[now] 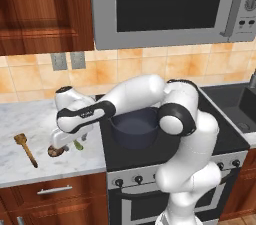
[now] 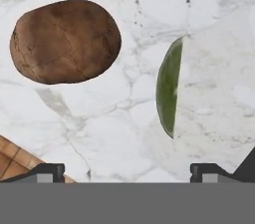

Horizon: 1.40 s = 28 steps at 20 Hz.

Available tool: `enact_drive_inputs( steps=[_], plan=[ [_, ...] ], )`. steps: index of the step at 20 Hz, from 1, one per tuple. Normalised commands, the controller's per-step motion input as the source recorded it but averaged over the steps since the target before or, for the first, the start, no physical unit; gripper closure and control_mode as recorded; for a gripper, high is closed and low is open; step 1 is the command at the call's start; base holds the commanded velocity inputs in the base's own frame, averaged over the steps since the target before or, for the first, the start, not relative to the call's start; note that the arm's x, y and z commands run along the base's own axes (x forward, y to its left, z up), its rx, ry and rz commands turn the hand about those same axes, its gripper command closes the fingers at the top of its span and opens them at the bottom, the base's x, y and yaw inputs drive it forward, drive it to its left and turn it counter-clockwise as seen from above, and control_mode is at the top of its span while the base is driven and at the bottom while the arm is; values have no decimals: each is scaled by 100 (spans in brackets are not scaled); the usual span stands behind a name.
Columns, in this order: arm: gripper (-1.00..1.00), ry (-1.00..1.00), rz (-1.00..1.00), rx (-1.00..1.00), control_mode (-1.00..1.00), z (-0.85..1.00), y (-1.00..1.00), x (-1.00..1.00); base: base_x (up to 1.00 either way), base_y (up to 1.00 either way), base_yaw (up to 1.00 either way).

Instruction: Put the potato and lemon wedge in the pot. Retrieve the spatula and lightly stir the vegetables in the pot.

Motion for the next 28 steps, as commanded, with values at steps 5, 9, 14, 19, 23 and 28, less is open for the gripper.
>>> enact_drive_inputs(
  steps=[5, 9, 14, 19, 23, 28],
  plan=[
    [-100, -4, -1, 0, -100, -3, 0, 18, 0, 0, 0],
    [-100, -4, -4, 0, -100, -12, -2, 46, 0, 0, 0],
    [-100, -4, -4, 0, -100, -7, -8, 7, 0, 0, 0],
    [-100, -2, -3, 0, -100, -12, -1, 0, 0, 0, 0],
    [-100, 0, -5, 0, -100, -28, -3, 0, 0, 0, 0],
    [-100, 0, -6, 3, -100, -18, -19, 0, 0, 0, 0]
  ],
)
